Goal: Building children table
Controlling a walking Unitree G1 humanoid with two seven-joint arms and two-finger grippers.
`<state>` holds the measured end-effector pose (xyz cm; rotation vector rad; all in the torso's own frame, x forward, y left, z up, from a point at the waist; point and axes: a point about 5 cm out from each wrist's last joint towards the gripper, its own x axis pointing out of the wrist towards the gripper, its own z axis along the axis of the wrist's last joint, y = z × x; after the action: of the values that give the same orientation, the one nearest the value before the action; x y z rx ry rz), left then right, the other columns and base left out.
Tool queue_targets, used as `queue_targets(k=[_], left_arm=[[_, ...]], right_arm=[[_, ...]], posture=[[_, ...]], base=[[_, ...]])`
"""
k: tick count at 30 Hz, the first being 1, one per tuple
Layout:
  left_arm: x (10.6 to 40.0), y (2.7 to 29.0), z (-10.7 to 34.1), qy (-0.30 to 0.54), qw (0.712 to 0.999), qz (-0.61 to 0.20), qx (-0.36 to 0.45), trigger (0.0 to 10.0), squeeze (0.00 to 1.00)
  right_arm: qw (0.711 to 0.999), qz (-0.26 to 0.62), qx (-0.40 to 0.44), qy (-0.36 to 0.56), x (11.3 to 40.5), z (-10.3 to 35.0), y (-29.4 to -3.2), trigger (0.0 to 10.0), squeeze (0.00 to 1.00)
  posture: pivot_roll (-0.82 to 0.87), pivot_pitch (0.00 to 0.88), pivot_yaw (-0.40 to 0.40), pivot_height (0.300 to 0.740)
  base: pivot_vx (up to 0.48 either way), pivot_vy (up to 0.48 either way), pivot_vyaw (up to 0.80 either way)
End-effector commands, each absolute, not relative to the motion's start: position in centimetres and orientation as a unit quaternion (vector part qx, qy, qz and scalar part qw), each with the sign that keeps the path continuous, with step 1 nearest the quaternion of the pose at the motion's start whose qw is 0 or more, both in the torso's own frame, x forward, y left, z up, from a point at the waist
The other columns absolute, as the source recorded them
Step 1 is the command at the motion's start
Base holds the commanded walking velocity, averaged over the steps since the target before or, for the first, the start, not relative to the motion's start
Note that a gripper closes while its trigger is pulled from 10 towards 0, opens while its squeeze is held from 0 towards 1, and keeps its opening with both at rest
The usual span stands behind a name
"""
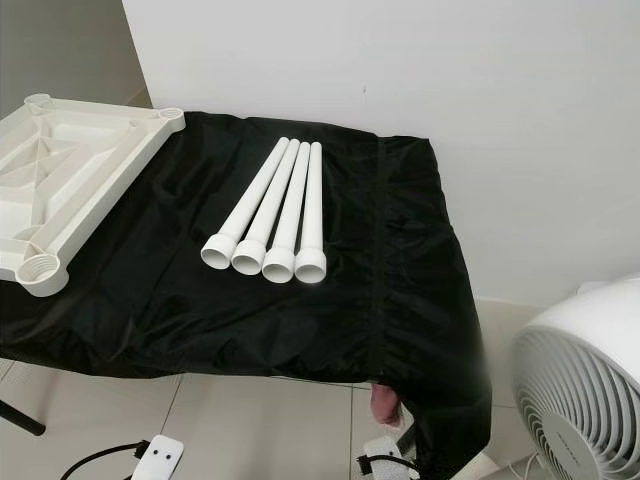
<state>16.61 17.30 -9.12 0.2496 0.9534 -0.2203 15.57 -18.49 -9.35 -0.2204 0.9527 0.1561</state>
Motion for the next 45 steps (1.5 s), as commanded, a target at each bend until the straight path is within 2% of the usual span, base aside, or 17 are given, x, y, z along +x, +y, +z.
queue_targets(k=[1, 31, 45], left_arm=[[15.62, 18.11, -9.53, 0.474, 0.867, -0.075, 0.134, 10.0, 0.0], [16.11, 18.49, -9.3, 0.471, 0.866, -0.082, 0.145, 10.0, 0.0], [15.99, 18.14, -9.34, 0.465, 0.864, -0.101, 0.163, 10.0, 0.0]], right_arm=[[0.875, 0.075, -0.103, 0.467, 14.99, -9.64, -18.24, 10.0, 0.02], [0.872, 0.058, -0.101, 0.476, 14.36, -9.85, -18.58, 10.0, 0.0], [0.872, 0.058, -0.102, 0.475, 14.41, -9.82, -18.69, 10.0, 0.0]], posture=[[0.01, 0.0, -0.002, 0.74], [0.0, 0.0, 0.011, 0.74], [0.01, 0.0, 0.003, 0.74]], base=[[0.0, 0.412, 0.0], [0.0, 0.434, 0.0], [0.0, 0.064, 0.0]])
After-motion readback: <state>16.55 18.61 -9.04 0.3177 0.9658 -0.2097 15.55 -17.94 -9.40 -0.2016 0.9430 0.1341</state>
